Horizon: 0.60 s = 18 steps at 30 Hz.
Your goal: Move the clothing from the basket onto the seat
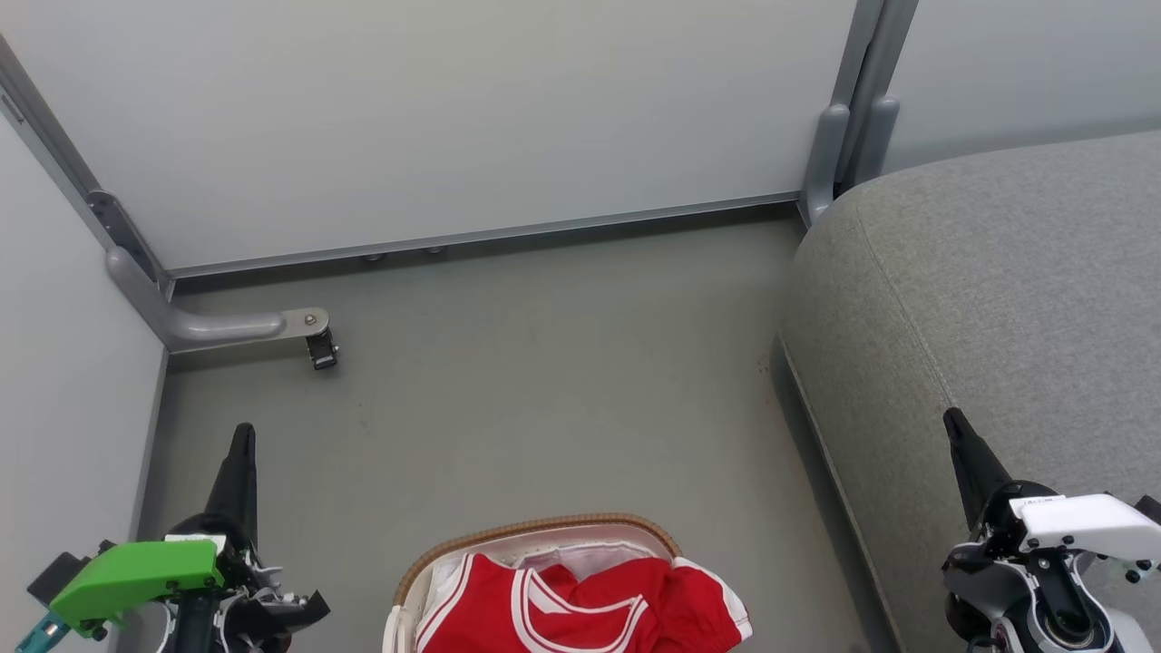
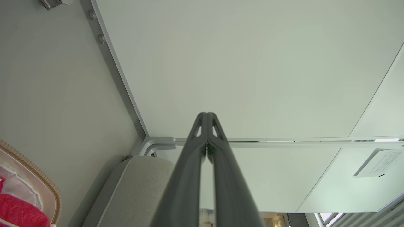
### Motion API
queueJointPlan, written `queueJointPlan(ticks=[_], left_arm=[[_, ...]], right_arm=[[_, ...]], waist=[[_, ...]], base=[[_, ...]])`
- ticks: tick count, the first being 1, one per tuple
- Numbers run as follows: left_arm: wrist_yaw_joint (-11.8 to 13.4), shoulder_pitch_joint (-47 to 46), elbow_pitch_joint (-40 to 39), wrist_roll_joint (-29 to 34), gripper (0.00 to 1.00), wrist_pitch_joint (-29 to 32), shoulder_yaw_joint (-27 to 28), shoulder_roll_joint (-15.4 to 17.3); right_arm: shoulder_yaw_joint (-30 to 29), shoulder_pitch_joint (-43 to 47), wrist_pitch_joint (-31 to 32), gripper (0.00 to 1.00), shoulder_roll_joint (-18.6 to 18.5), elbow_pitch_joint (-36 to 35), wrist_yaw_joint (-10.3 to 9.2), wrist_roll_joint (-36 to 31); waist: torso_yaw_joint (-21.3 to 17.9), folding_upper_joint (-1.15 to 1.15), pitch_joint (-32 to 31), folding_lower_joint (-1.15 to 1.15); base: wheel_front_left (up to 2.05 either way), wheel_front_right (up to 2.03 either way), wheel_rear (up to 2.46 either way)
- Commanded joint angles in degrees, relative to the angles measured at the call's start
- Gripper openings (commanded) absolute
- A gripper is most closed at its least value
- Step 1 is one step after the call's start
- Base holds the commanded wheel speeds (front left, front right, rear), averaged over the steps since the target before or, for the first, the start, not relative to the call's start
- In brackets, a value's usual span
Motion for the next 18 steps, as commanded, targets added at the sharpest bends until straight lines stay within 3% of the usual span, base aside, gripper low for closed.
queueJointPlan(ticks=[1,12,18], left_arm=[[-0.01,0.05,0.15,-0.01,1.00,-0.01,-0.02,-0.02],[0.00,1.01,1.19,0.80,1.00,-1.58,0.14,-0.12],[0.00,1.32,1.40,4.15,1.00,-3.97,-1.31,1.13]], right_arm=[[0.01,0.01,-0.02,1.00,0.03,0.16,0.01,0.00],[2.54,0.11,-2.40,1.00,-0.06,0.39,0.00,-2.05],[3.58,-0.40,-4.01,1.00,-0.42,0.08,0.00,-7.04]], waist=[[0.00,0.00,0.00,0.00],[0.06,0.00,0.14,0.00],[0.05,0.00,0.22,0.00]], base=[[0.00,0.00,0.00],[0.00,0.00,0.00],[0.00,0.00,0.00]])
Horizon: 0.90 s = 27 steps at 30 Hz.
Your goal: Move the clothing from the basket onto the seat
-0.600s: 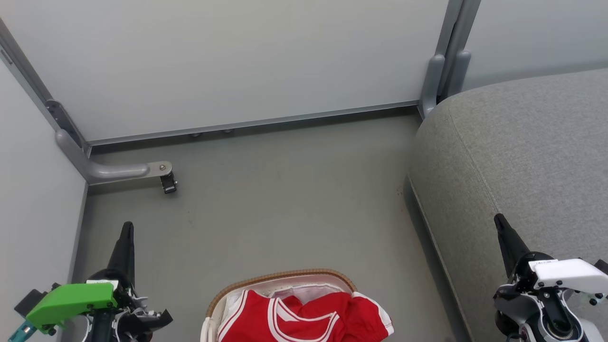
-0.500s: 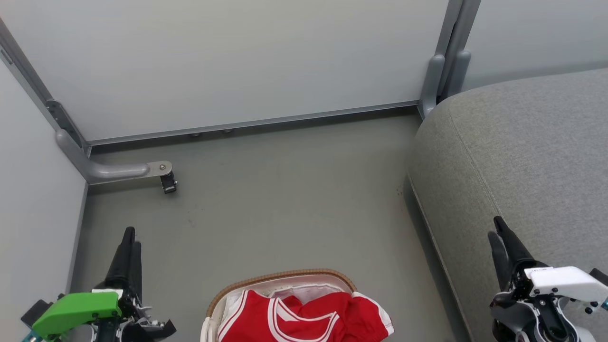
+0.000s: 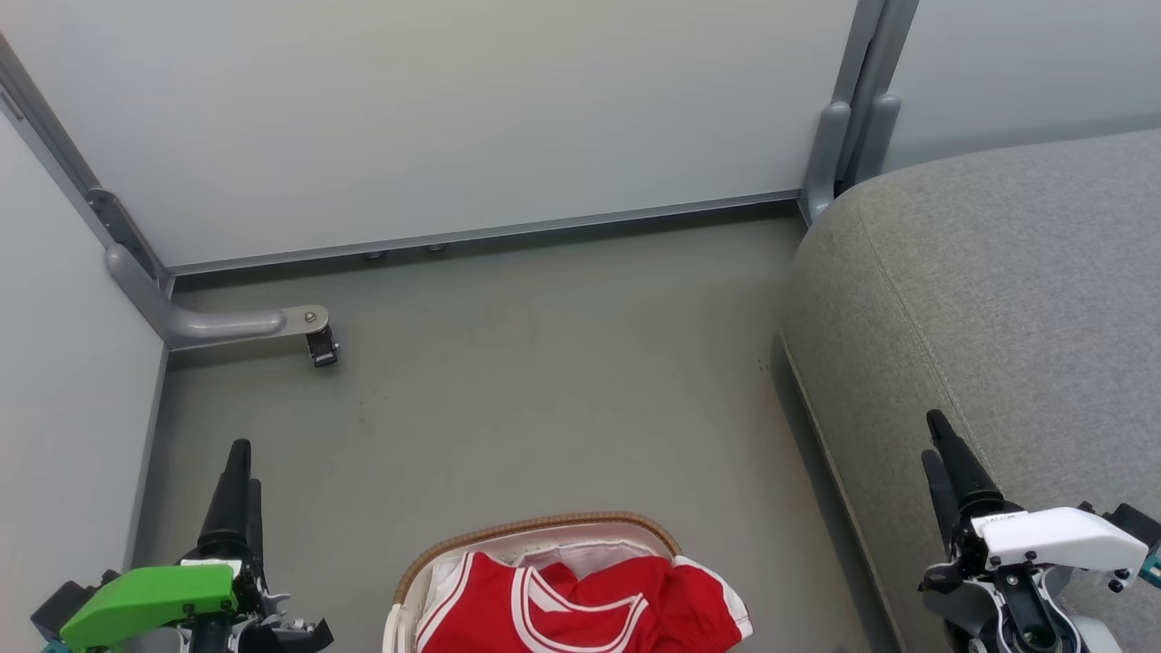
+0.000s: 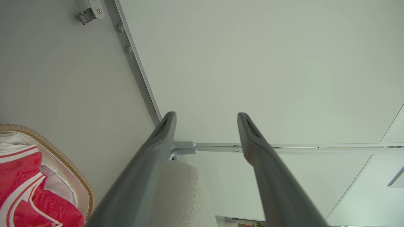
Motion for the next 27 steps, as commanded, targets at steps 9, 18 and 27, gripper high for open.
queueJointPlan(ticks=[9,18,27], left_arm=[[-0.02,-0.43,-0.98,12.92,1.00,-2.70,0.27,1.45],[-0.02,-0.13,-0.36,24.45,1.00,-4.71,-0.44,2.29],[-0.02,-0.20,0.49,33.66,1.00,-6.61,-1.77,3.31]], right_arm=[[1.43,-2.25,-2.76,1.00,-0.62,-1.15,0.01,-12.87],[2.42,-3.30,-4.73,1.00,-0.63,0.25,0.01,-24.00],[3.33,-4.34,-6.60,1.00,-0.68,1.89,0.01,-34.38]], waist=[[-0.01,0.00,0.16,0.00],[-0.09,0.00,0.36,0.00],[-0.02,0.00,0.50,0.00]], base=[[0.00,0.00,0.00],[0.00,0.00,0.00],[0.00,0.00,0.00]])
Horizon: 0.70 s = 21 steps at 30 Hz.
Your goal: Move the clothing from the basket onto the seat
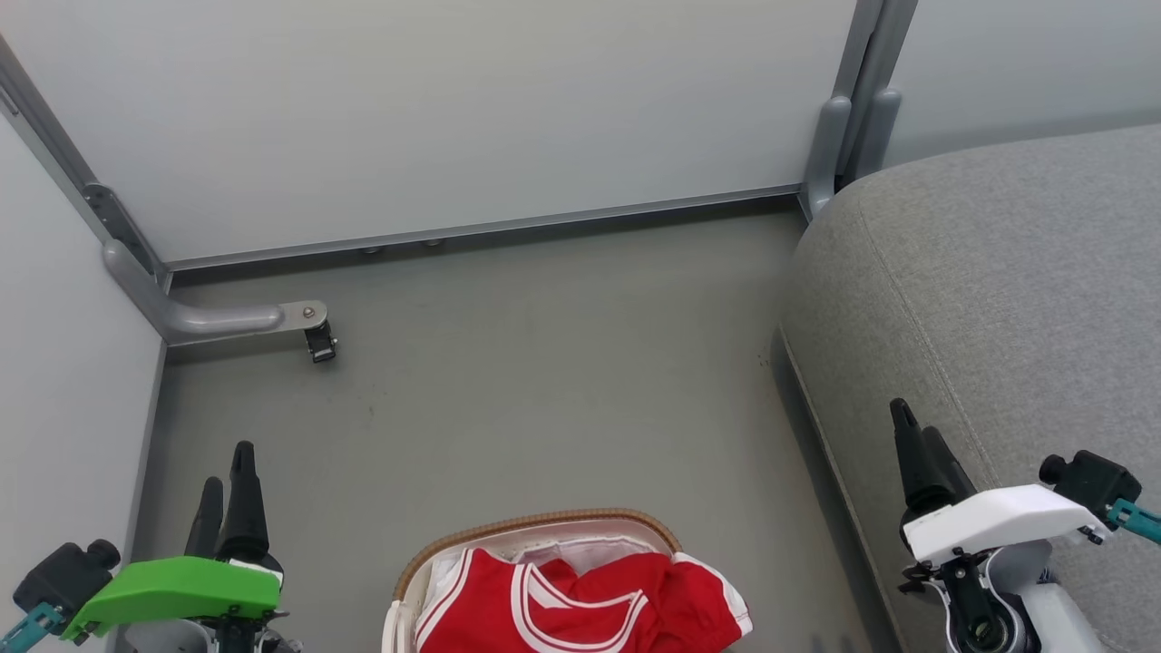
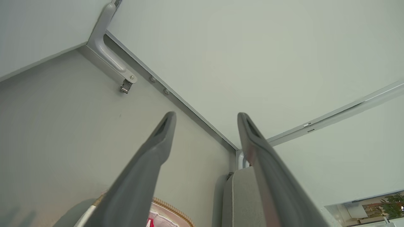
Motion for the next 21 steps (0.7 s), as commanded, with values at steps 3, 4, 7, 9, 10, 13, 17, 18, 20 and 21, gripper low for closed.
queueJointPlan(ticks=[3,4,7,9,10,13,17,18,20,21], left_arm=[[-0.02,-0.37,-0.13,4.75,1.00,-1.10,-0.69,1.39],[-0.02,-0.41,-0.04,5.64,1.00,-1.28,-0.83,1.44],[-0.02,-0.39,0.28,7.72,1.00,-1.81,-1.11,1.57],[-0.02,-0.32,0.51,9.13,1.00,-2.18,-1.54,1.79],[-0.02,-0.28,0.60,10.12,1.00,-2.36,-1.90,1.99],[-0.02,-0.07,0.94,12.83,1.00,-2.91,-2.74,2.41],[-0.02,0.34,1.46,16.07,1.00,-3.61,-2.73,2.40],[-0.02,0.43,1.53,16.90,1.00,-3.74,-2.77,2.47],[-0.02,0.63,1.53,18.54,1.00,-4.07,-2.89,2.60],[-0.02,0.74,1.53,19.27,1.00,-4.23,-2.98,2.63]], right_arm=[[0.47,-2.08,-1.03,1.00,-0.59,0.02,0.01,-4.45],[0.63,-2.17,-1.23,1.00,-0.61,0.20,0.02,-5.58],[1.16,-2.29,-1.76,1.00,-0.57,0.57,0.02,-8.08],[1.67,-2.42,-2.13,1.00,-0.58,0.73,0.02,-9.95],[1.90,-2.44,-2.32,1.00,-0.62,0.86,0.02,-11.03],[2.20,-2.58,-2.86,1.00,-0.66,1.15,0.02,-13.96],[2.56,-2.62,-3.53,1.00,-0.63,1.56,0.02,-17.52],[2.62,-2.62,-3.67,1.00,-0.62,1.69,0.02,-18.22],[2.70,-2.63,-3.98,1.00,-0.58,1.97,0.02,-19.80],[2.63,-2.63,-4.15,1.00,-0.56,2.17,0.02,-20.83]], waist=[[0.07,0.00,0.03,0.00],[0.07,0.00,0.04,0.00],[0.06,0.00,0.03,0.00],[0.08,0.00,0.02,0.00],[0.09,0.00,0.02,0.00],[0.10,0.00,0.05,0.00],[0.10,0.00,0.04,0.00],[0.08,0.00,0.04,0.00],[0.05,0.00,0.03,0.00],[0.05,0.00,0.03,0.00]], base=[[0.00,0.00,0.00],[0.00,0.00,0.00],[0.00,0.00,0.00],[0.00,0.00,0.00],[0.00,0.00,0.00],[0.00,0.00,0.00],[0.00,0.00,0.00],[0.00,0.00,0.00],[0.00,0.00,0.00],[0.00,0.00,0.00]])
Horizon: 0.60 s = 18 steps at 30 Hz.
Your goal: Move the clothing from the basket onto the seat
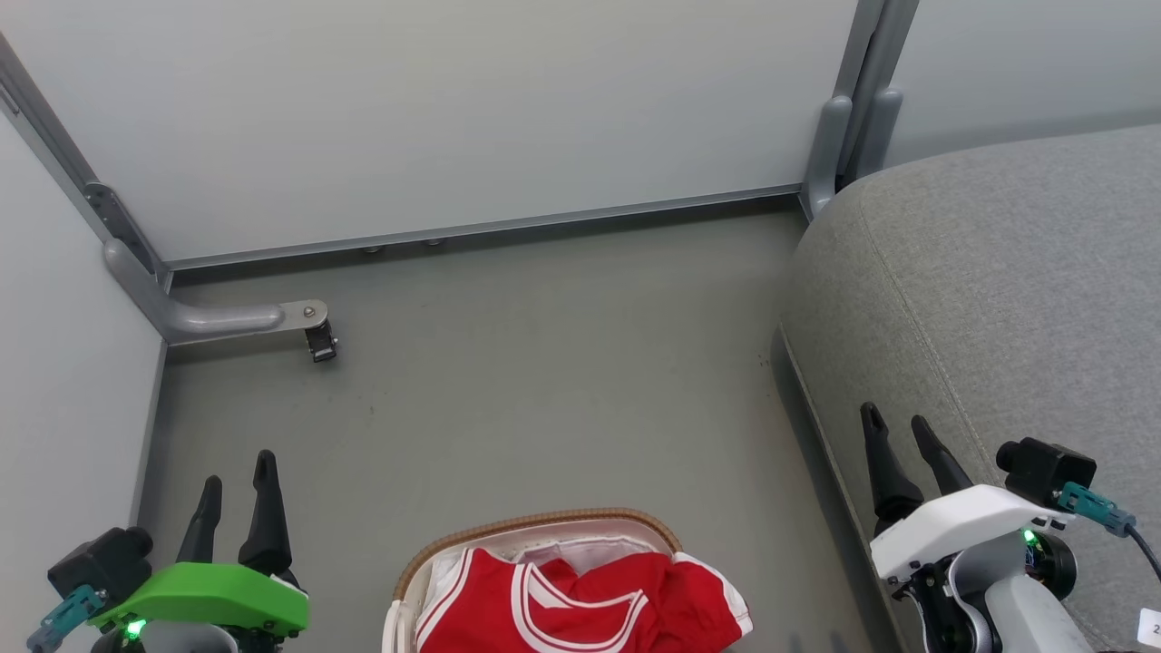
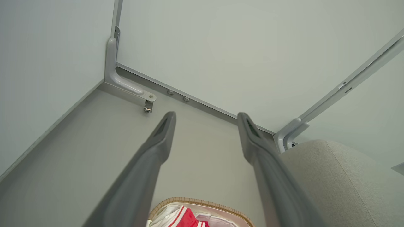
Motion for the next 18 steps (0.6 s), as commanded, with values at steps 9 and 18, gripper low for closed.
queueJointPlan(ticks=[9,18], left_arm=[[-0.01,1.10,-0.71,7.34,1.00,-1.84,-0.51,1.06],[-0.01,1.87,-0.65,12.74,1.00,-3.10,-0.35,1.31]], right_arm=[[-0.11,-1.15,-1.90,1.00,-0.18,-0.23,0.02,-8.09],[0.47,-0.98,-3.11,1.00,0.00,0.94,0.02,-14.15]], waist=[[0.11,0.00,0.01,0.00],[0.17,0.00,0.04,0.00]], base=[[0.00,0.00,0.00],[0.00,0.00,0.00]])
